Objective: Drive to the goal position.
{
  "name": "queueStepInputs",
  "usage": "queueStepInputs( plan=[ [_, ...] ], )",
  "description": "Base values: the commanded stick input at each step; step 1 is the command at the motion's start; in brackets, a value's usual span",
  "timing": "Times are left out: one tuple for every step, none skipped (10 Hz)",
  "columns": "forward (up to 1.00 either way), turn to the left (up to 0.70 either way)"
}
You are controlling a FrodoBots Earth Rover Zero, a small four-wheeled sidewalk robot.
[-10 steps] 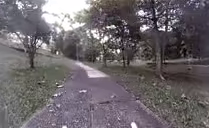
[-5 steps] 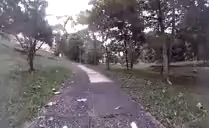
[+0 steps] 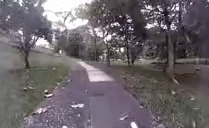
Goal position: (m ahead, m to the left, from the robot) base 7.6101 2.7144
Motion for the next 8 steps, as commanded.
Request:
queueStepInputs(
  plan=[
    [0.7,0.0],
    [0.7,0.0],
    [0.7,0.0],
    [0.7,0.0],
    [0.7,0.01],
    [0.7,0.01],
    [0.7,0.01],
    [0.7,0.0]
  ],
)
